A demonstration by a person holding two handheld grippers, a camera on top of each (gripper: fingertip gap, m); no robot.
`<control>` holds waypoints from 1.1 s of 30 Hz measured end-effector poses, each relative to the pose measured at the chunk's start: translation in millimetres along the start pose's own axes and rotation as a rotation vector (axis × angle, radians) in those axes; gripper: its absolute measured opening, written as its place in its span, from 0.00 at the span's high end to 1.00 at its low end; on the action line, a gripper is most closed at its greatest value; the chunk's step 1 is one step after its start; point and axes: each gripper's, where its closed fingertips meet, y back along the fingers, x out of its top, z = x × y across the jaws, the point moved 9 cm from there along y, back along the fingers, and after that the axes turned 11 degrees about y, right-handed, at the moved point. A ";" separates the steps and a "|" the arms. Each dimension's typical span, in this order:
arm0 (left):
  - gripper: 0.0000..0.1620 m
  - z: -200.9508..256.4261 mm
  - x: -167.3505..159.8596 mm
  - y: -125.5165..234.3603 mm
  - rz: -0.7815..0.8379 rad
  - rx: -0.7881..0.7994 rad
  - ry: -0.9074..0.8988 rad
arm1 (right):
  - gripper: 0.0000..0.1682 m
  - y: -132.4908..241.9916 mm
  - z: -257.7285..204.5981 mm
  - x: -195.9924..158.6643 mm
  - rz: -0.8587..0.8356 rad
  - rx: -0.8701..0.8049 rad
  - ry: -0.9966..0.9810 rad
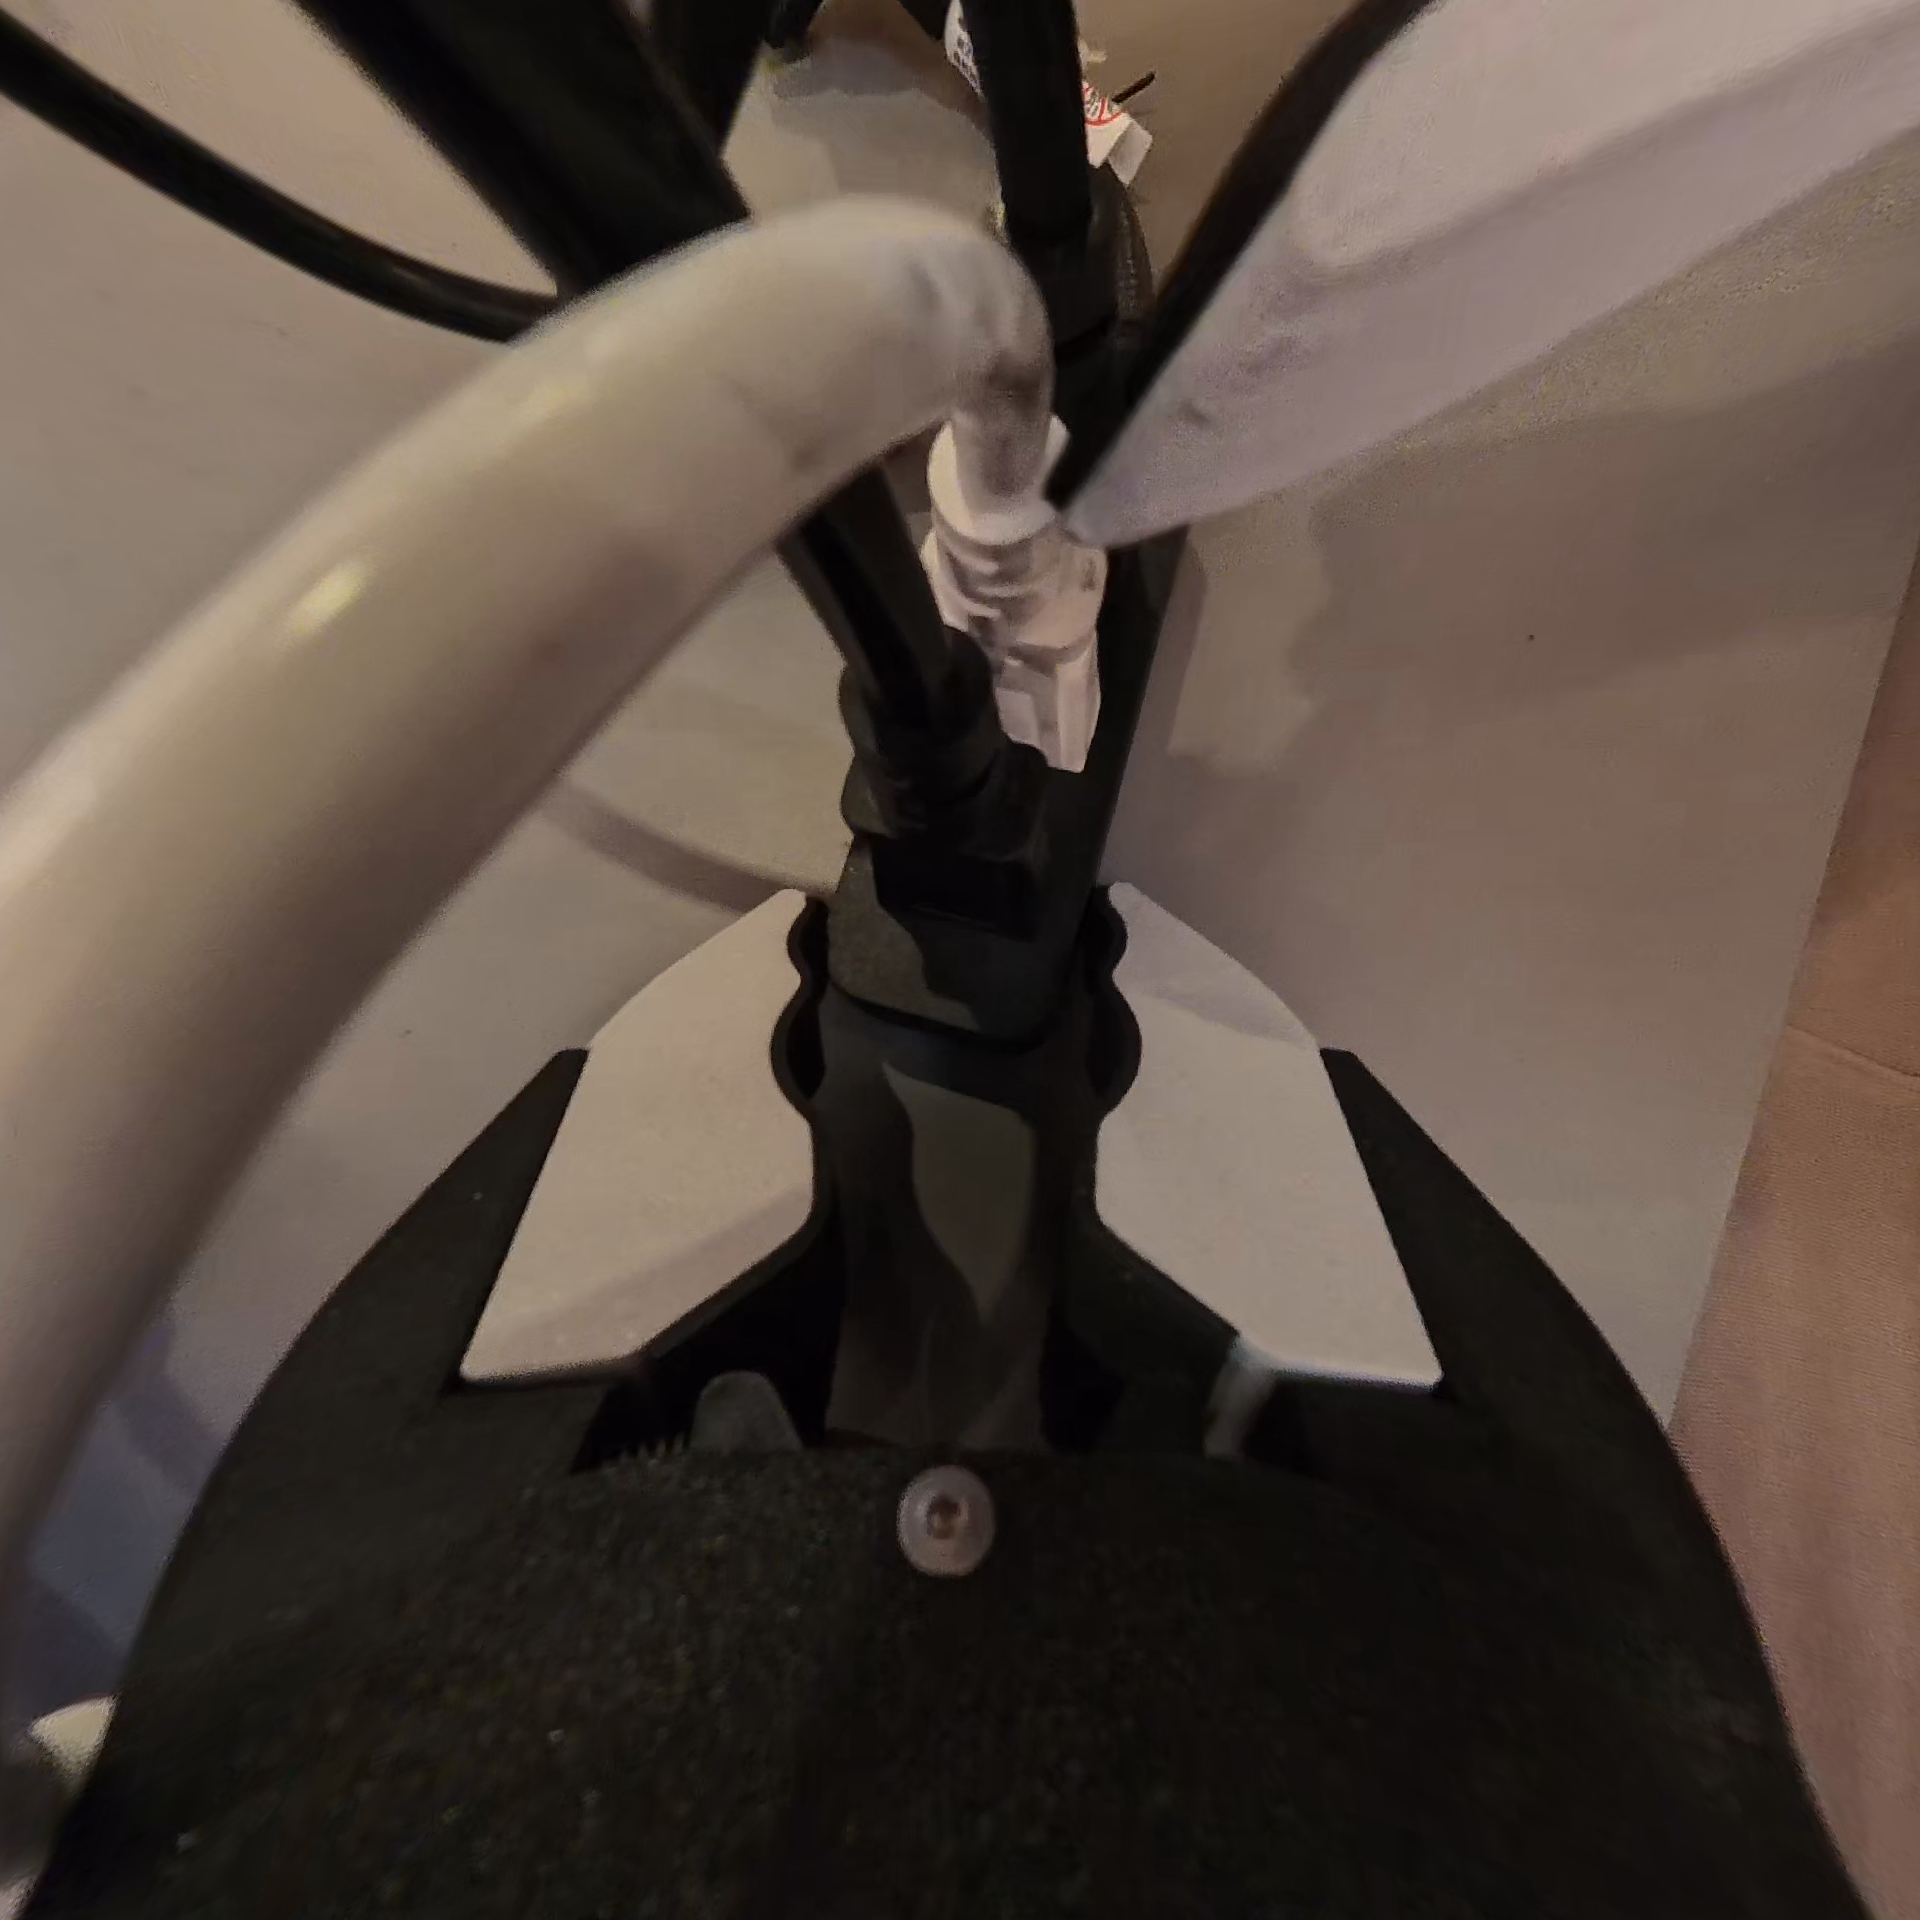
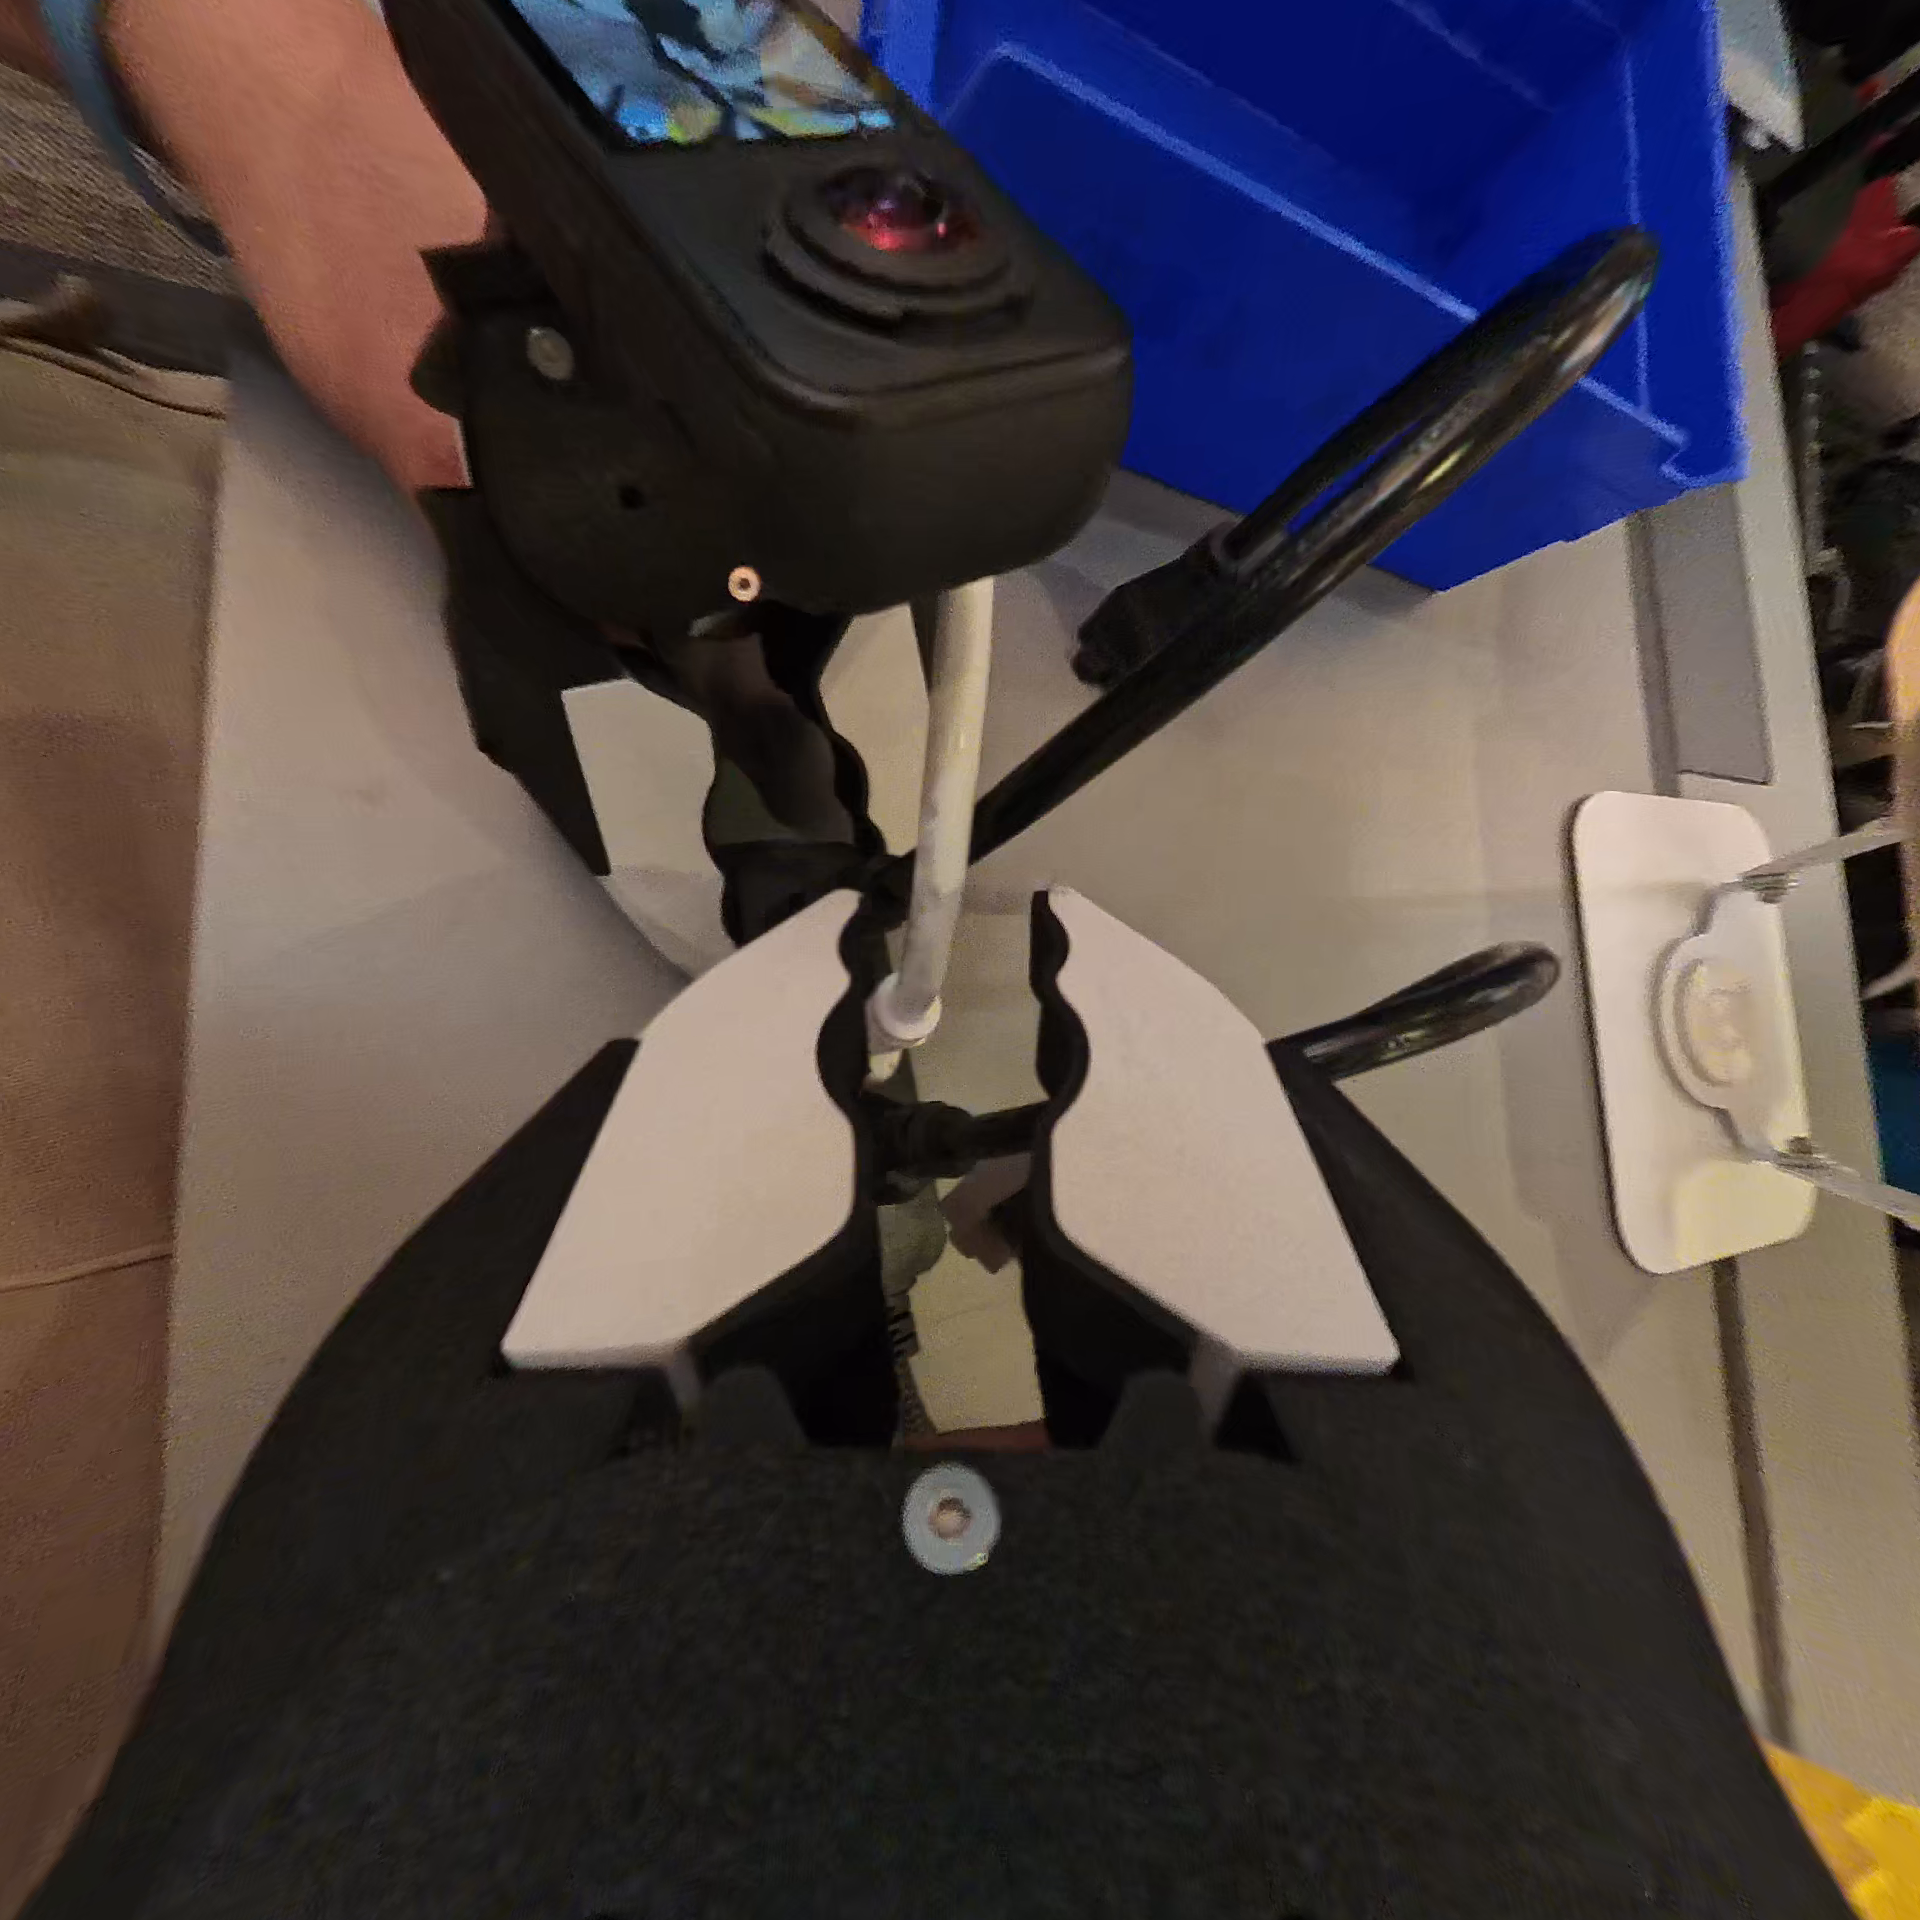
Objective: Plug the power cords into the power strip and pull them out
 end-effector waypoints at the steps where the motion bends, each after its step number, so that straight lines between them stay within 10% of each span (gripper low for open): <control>1: 0.70 0.3 -0.1 0.0 0.000 0.004 -0.003 | 0.85 -0.1 -0.8 0.7 -0.003 -0.014 0.033; 33: 0.70 1.5 -0.3 -0.3 -0.001 0.013 -0.006 | 0.82 -3.2 -10.4 1.1 0.064 0.042 0.002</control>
